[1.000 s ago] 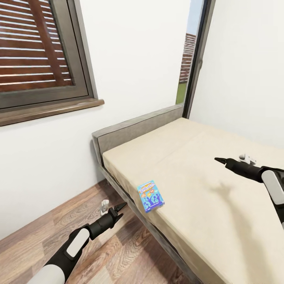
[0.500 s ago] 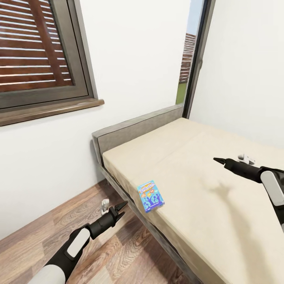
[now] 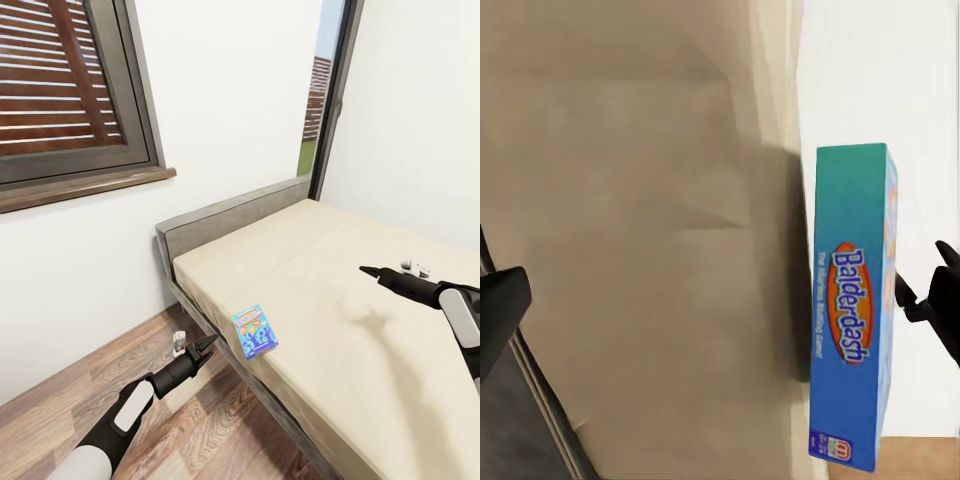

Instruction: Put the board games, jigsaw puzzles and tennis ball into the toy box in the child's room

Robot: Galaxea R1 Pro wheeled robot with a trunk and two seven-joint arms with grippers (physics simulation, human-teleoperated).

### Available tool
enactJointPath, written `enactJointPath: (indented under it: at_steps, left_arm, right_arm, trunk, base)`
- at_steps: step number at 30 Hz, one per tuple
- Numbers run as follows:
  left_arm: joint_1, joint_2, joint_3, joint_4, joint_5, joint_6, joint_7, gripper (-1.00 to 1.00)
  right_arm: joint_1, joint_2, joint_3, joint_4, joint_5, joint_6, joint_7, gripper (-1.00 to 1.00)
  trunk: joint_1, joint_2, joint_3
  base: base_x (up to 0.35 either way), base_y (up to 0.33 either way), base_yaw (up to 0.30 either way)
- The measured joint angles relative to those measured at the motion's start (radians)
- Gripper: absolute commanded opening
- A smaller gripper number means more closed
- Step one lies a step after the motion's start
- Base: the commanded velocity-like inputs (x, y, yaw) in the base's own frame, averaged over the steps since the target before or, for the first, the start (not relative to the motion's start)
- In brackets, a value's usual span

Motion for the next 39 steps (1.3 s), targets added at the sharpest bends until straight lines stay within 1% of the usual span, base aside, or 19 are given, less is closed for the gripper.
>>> enactJointPath:
  at_steps: [16,37,39]
  left_arm:
    - [-0.005,-0.007,-0.001,-0.012,0.0,0.026,-0.001,1.0]
    - [-0.009,-0.021,-0.004,-0.014,0.003,0.029,0.0,1.0]
    - [-0.009,-0.021,-0.004,-0.014,0.003,0.029,0.0,1.0]
  right_arm:
    - [0.001,0.012,0.001,-0.001,0.002,0.0,0.0,1.0]
    - [0.019,0.014,0.003,-0.014,0.002,0.0,-0.001,1.0]
    - [0.02,0.014,0.003,-0.016,0.002,0.0,-0.001,1.0]
  trunk:
    - [0.0,0.0,0.0]
    - [0.0,0.0,0.0]
    - [0.008,-0.014,-0.006]
  base:
    - [0.0,0.0,0.0]
    - [0.0,0.0,0.0]
    - [0.0,0.0,0.0]
